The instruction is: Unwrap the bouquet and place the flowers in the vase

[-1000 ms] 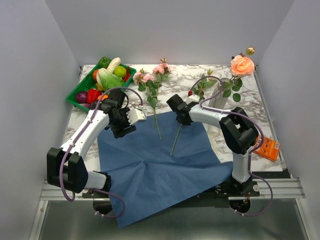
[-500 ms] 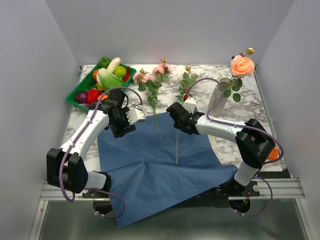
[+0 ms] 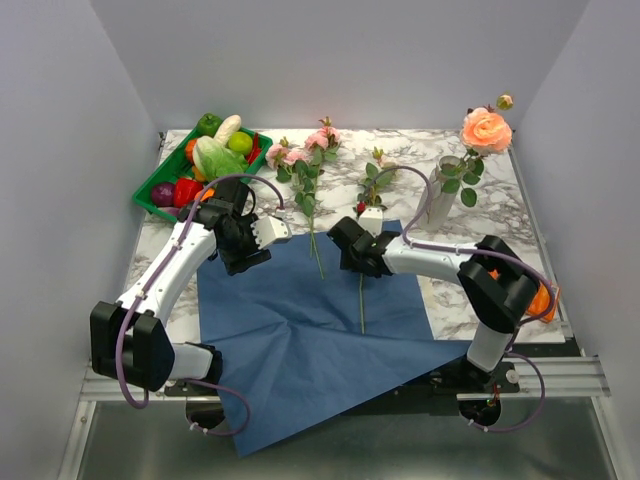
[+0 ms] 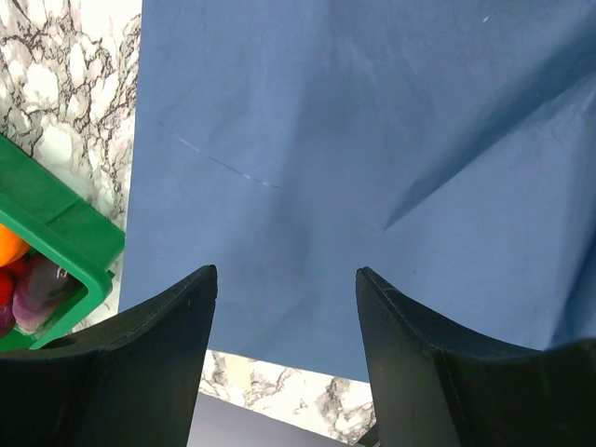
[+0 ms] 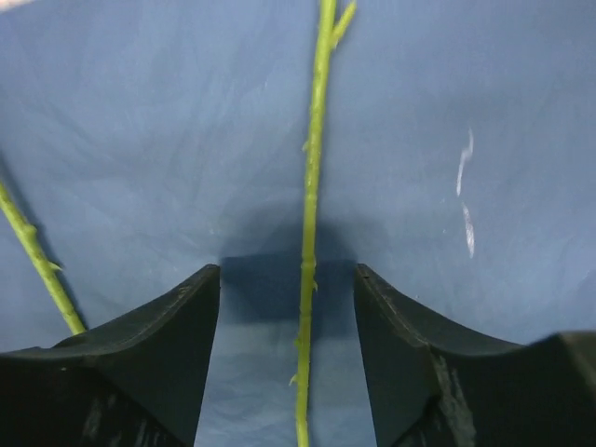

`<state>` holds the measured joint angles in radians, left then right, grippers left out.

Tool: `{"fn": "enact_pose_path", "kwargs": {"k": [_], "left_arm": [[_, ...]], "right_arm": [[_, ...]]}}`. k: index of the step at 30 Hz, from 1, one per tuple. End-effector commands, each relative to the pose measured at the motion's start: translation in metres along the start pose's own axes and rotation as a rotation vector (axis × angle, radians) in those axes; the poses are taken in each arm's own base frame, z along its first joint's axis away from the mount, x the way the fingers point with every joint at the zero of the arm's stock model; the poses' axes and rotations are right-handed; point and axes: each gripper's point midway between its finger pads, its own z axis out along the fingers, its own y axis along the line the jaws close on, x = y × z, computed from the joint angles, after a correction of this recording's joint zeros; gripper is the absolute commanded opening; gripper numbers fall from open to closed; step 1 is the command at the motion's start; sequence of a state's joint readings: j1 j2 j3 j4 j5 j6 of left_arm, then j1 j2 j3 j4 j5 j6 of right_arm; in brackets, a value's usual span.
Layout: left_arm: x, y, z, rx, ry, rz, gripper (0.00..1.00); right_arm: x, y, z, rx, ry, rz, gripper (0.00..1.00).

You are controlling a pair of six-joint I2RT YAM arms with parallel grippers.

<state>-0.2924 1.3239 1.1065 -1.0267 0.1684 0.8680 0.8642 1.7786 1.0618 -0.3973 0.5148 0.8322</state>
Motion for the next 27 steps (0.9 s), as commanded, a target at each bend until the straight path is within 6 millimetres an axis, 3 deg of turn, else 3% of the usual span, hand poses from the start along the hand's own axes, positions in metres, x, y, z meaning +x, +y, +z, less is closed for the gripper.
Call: {"fn": "enact_pose_path", "kwargs": {"k": [1, 6, 7, 10, 14, 21, 27], "left_arm": [[0.000, 0.001, -0.004, -0.018, -0.003, 0.016, 0.70], [0.001, 0.002, -0.004, -0.021, 0.003, 0.020, 0.70], [0.001, 0.002, -0.005, -0.024, 0.005, 0.020, 0.70], [0.000, 0.002, -0.004, -0.015, 0.006, 0.016, 0.70], [0.001, 0.001, -0.004, -0.015, 0.008, 0.014, 0.70], [0.000, 0.003, -0.001, -0.011, 0.011, 0.013, 0.70], [0.001, 0.003, 0.002, -0.007, 0.014, 0.011, 0.69]], "right_arm": [[-0.041, -0.008, 0.002, 0.042, -0.051, 0.031, 0.68], [-0.076, -0.007, 0.012, 0.052, -0.086, 0.052, 0.66], [-0.091, -0.003, 0.011, 0.044, -0.110, 0.065, 0.65], [-0.101, -0.003, 0.027, 0.062, -0.101, 0.069, 0.63], [-0.102, -0.002, 0.040, 0.086, -0.090, 0.067, 0.62], [-0.081, -0.016, 0.055, 0.176, -0.030, 0.041, 0.60], [-0.073, -0.016, 0.065, 0.188, -0.015, 0.026, 0.49]]}}
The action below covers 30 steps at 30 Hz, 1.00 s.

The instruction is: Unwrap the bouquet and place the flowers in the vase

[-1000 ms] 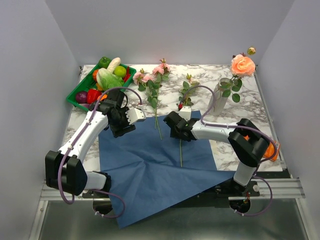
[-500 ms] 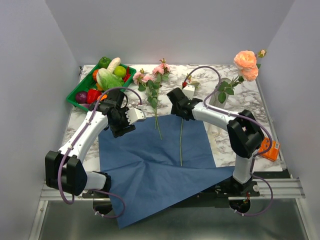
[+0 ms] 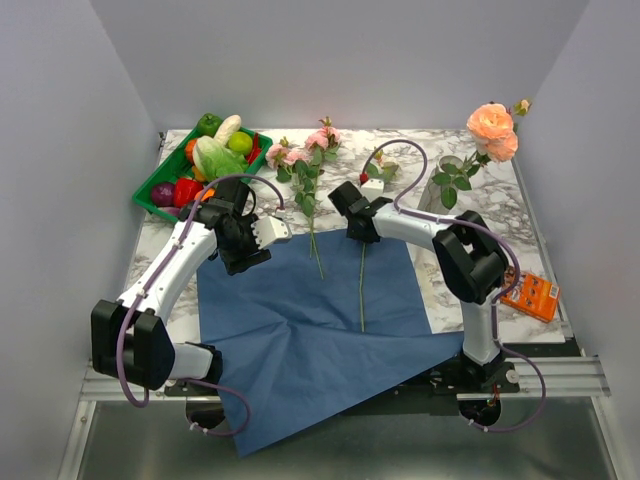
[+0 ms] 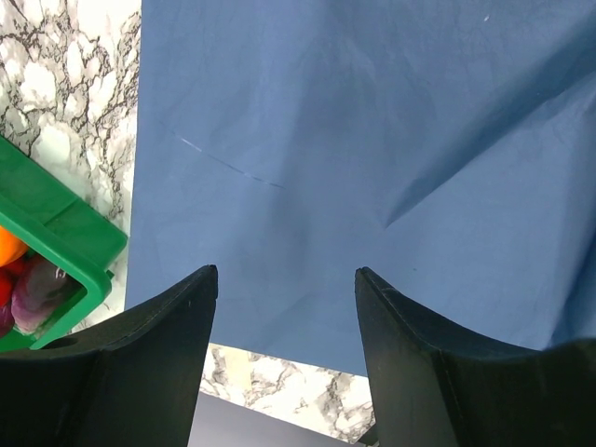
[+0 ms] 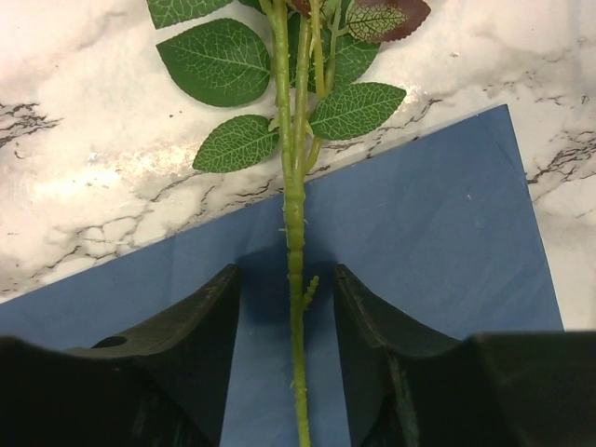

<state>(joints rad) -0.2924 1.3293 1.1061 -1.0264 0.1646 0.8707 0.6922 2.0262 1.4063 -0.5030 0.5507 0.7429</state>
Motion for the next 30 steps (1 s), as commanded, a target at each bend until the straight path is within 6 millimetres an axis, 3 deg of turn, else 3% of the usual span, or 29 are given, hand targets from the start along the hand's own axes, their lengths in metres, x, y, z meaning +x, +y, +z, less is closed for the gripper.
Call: {"fn": "enact_pose_path", "kwargs": {"k": [1, 8, 14, 22, 30], "left_arm": [[0.000, 0.003, 0.001, -0.007, 0.011, 0.007, 0.69], [-0.001, 0.004, 0.001, -0.011, 0.008, 0.006, 0.69], [0.000, 0.004, 0.002, -0.007, 0.011, 0.002, 0.68], [-0.001, 0.002, 0.000, -0.013, -0.001, 0.004, 0.68], [-0.001, 0.000, -0.002, -0.019, -0.010, 0.003, 0.68]], "right_arm": [[0.004, -0.004, 0.009, 0.049, 0.005, -0.014, 0.45], [0.012, 0.000, 0.014, 0.026, 0.022, -0.009, 0.20], [-0.017, 0.014, -0.016, -0.026, -0.092, -0.021, 0.01], [-0.051, 0.027, -0.075, -0.087, -0.306, -0.071, 0.01], [-0.090, 0.015, -0.135, -0.086, -0.525, -0.090, 0.00]]}}
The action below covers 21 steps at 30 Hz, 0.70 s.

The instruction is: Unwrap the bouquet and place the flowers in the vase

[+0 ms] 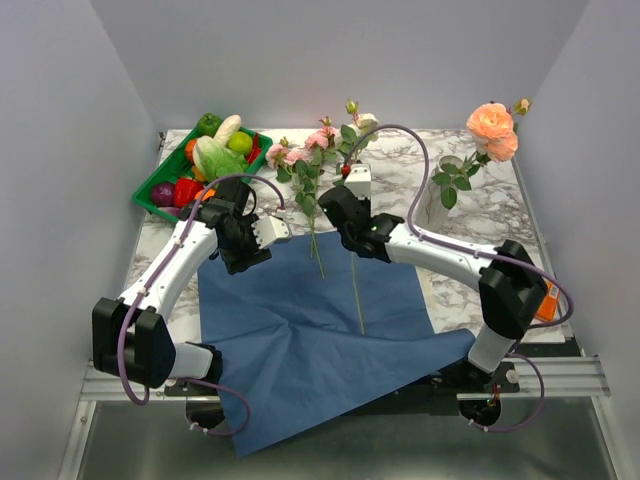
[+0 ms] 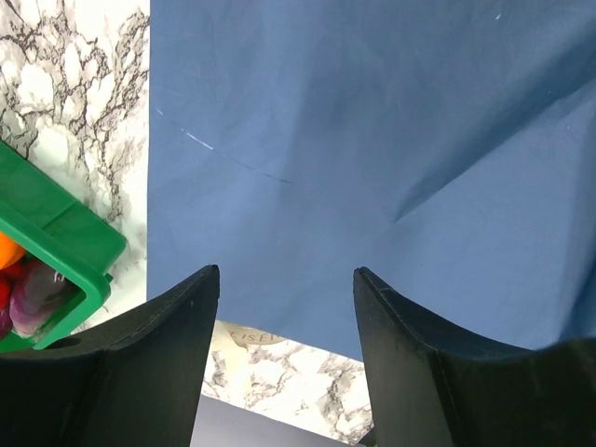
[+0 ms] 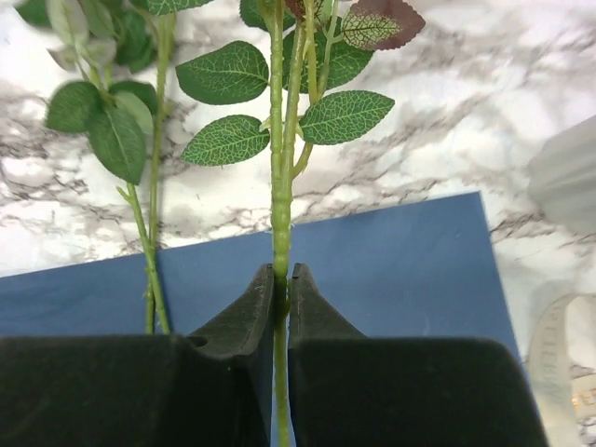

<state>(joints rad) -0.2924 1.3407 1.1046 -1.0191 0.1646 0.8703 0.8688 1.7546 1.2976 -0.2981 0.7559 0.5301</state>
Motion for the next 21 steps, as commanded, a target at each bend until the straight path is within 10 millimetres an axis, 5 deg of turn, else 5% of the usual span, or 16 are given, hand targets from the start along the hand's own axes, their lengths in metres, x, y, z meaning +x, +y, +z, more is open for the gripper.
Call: {"fn": "enact_pose_path", "kwargs": {"k": [1, 8, 10, 17, 21], "left_arm": [[-0.001, -0.001, -0.005, -0.024, -0.014, 0.003, 0.68], [-0.004, 0.001, -0.009, -0.040, -0.032, -0.001, 0.68], [-0.004, 0.001, -0.009, -0.040, -0.032, -0.005, 0.68], [-0.004, 0.000, -0.013, -0.055, -0.038, -0.006, 0.68], [-0.005, 0.001, -0.013, -0.055, -0.040, -0.007, 0.68]], "right_arm": [[-0.052, -0.012, -0.025, 0.053, -0.201, -0.026, 0.01], [-0.173, -0.044, -0.107, 0.032, -0.575, 0.040, 0.01], [-0.224, -0.070, -0.149, 0.049, -0.772, 0.078, 0.01], [-0.343, -0.150, -0.242, 0.175, -1.261, 0.161, 0.01], [-0.375, -0.172, -0.248, 0.246, -1.345, 0.158, 0.01]]}}
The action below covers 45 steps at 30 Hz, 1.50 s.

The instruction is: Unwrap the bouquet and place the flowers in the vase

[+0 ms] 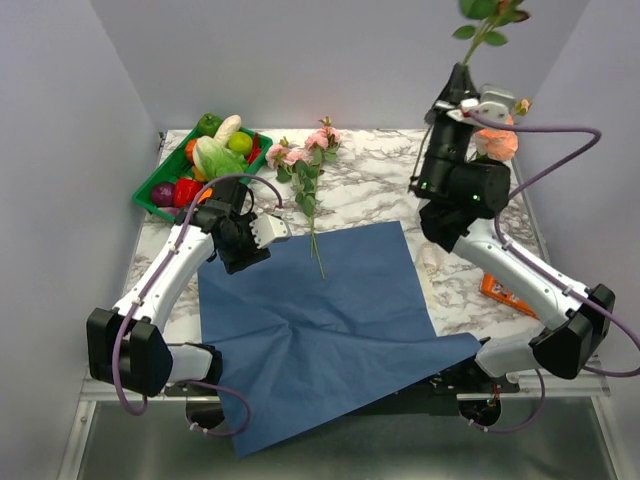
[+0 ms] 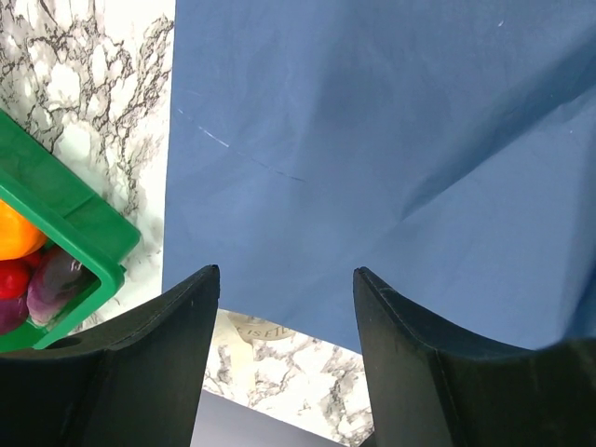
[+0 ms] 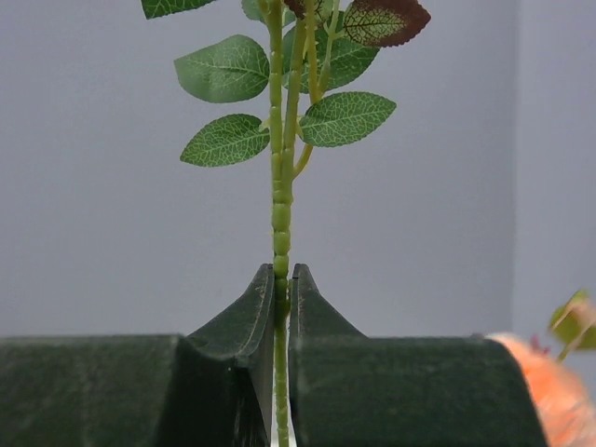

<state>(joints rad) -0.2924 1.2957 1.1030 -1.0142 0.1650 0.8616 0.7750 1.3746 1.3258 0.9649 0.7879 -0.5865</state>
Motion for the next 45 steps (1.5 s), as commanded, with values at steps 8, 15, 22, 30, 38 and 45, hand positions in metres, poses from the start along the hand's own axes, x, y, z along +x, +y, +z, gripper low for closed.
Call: {"fn": "enact_pose_path", "kwargs": {"k": [8, 15, 22, 30, 38, 45], "left_arm": [[-0.003, 0.006, 0.001, -0.021, -0.001, -0.002, 0.68], [-0.002, 0.014, 0.005, -0.020, 0.014, -0.003, 0.68], [0.001, 0.021, 0.009, -0.010, 0.027, -0.011, 0.68], [0.003, 0.019, 0.010, -0.003, 0.031, -0.015, 0.68], [0.005, 0.020, 0.004, -0.013, 0.030, -0.018, 0.68], [0.008, 0.017, -0.001, -0.021, 0.025, -0.018, 0.68]], "right_arm": [[-0.051, -0.036, 0.047, 0.131, -0.358, -0.163, 0.01], [-0.024, -0.047, 0.058, 0.154, -0.344, -0.216, 0.01], [-0.006, -0.056, 0.059, 0.166, -0.322, -0.225, 0.01], [0.019, -0.056, 0.058, 0.164, -0.306, -0.236, 0.01], [0.063, -0.065, 0.046, 0.212, -0.214, -0.256, 0.01], [0.090, -0.079, 0.031, 0.251, -0.076, -0.229, 0.27]]}}
